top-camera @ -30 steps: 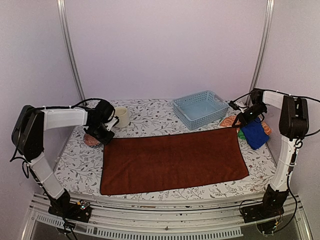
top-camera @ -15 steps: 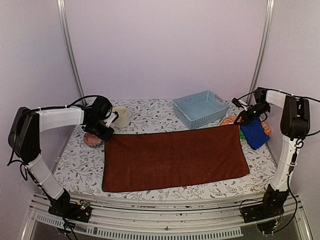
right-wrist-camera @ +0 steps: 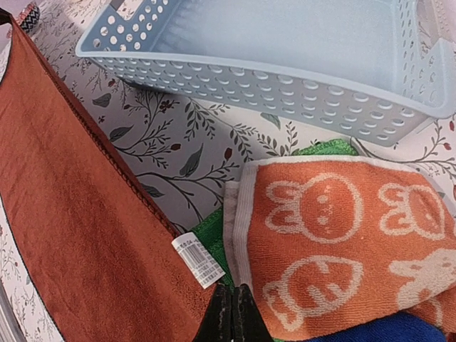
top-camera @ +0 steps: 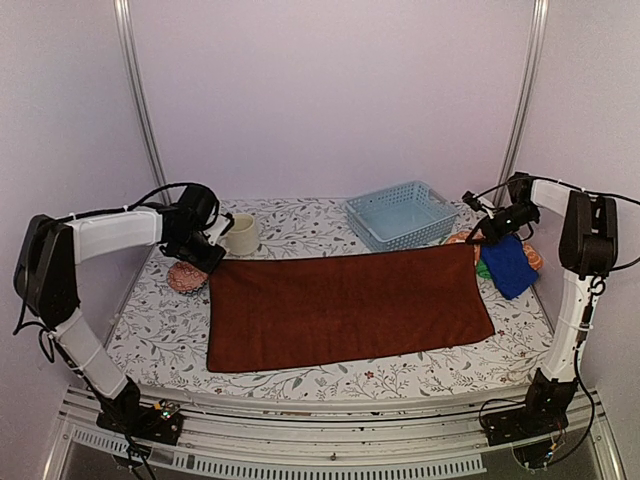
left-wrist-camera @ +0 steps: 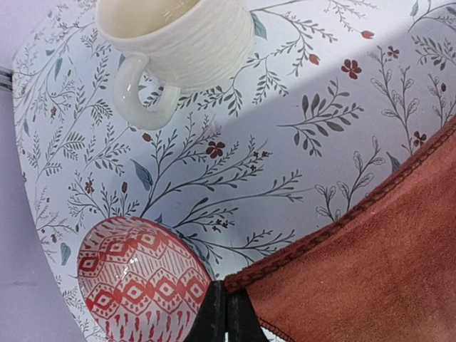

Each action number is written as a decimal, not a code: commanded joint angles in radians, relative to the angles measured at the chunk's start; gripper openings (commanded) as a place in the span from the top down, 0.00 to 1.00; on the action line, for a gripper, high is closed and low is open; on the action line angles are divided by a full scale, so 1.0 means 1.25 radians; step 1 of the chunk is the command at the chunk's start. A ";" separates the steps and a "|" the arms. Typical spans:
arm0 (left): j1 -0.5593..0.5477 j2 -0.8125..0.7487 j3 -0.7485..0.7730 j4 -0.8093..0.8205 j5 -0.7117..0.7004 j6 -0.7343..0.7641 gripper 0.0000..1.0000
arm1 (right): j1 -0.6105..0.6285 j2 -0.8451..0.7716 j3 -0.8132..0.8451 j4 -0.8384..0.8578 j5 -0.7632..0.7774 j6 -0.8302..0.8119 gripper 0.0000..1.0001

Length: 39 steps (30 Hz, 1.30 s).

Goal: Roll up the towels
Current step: Fold the towel at the center of the board.

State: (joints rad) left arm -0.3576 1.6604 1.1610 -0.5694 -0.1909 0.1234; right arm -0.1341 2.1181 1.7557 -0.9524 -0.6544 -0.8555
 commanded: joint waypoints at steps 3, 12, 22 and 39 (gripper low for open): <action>0.012 -0.085 -0.026 -0.043 0.044 -0.032 1.00 | -0.008 -0.063 -0.109 0.022 -0.034 -0.056 0.97; 0.000 -0.173 -0.104 -0.090 0.087 -0.039 1.00 | -0.036 -0.187 -0.246 0.020 -0.029 -0.108 0.97; -0.125 -0.251 -0.131 -0.140 0.076 0.051 1.00 | -0.062 -0.285 -0.391 0.018 -0.029 -0.164 0.97; -0.217 -0.357 -0.237 -0.292 0.003 0.147 1.00 | -0.107 -0.386 -0.538 -0.035 -0.035 -0.253 0.97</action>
State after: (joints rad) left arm -0.6136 1.2732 0.8989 -0.8471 -0.2031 0.2523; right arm -0.2634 1.6661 1.1114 -0.9646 -0.6701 -1.1275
